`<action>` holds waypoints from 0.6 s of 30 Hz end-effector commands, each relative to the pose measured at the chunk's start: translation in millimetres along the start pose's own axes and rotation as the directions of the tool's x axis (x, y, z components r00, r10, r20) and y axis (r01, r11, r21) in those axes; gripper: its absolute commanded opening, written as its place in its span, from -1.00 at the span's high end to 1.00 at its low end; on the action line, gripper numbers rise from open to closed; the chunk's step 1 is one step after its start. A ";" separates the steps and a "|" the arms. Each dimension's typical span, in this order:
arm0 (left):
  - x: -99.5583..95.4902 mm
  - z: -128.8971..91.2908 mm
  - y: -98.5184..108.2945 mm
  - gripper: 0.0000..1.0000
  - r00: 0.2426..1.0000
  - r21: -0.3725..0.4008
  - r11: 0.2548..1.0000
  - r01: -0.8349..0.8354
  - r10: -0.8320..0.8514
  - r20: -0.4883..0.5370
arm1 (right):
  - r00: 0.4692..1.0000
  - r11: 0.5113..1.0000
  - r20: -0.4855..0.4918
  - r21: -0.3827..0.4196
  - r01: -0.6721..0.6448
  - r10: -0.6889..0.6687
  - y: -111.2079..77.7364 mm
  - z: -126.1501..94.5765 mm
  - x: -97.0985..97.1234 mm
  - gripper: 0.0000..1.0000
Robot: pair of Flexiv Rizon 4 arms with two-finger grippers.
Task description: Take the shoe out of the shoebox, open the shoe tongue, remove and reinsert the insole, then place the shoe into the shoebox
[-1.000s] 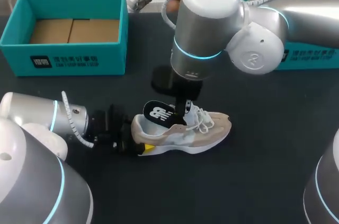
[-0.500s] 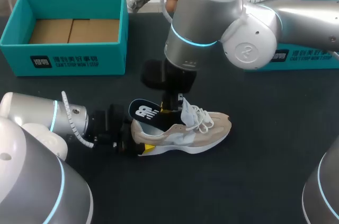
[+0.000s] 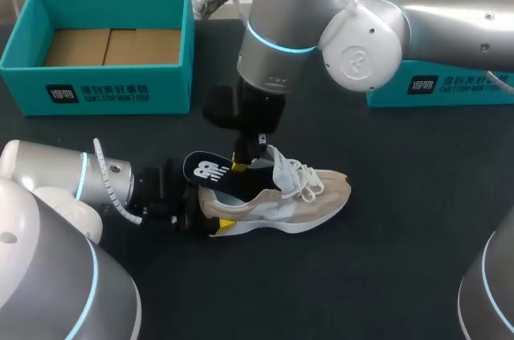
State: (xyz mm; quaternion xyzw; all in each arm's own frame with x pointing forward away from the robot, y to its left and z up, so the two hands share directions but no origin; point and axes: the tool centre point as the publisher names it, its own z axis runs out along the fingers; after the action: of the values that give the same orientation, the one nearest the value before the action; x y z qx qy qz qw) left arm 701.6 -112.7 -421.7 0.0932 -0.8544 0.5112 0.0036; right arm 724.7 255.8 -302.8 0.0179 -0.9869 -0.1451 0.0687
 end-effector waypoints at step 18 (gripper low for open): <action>0.4 3.6 8.2 1.00 1.000 -0.003 1.000 0.001 -0.001 0.002 | 0.936 0.998 -0.352 -0.060 -0.025 0.002 -2.6 10.0 0.3 -0.18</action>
State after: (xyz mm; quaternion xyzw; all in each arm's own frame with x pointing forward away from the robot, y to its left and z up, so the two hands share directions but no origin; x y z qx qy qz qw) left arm 701.7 -112.8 -421.7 0.0932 -0.8544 0.5112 0.0036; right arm 716.6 251.9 -305.2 0.0272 -0.9629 -0.1669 0.2102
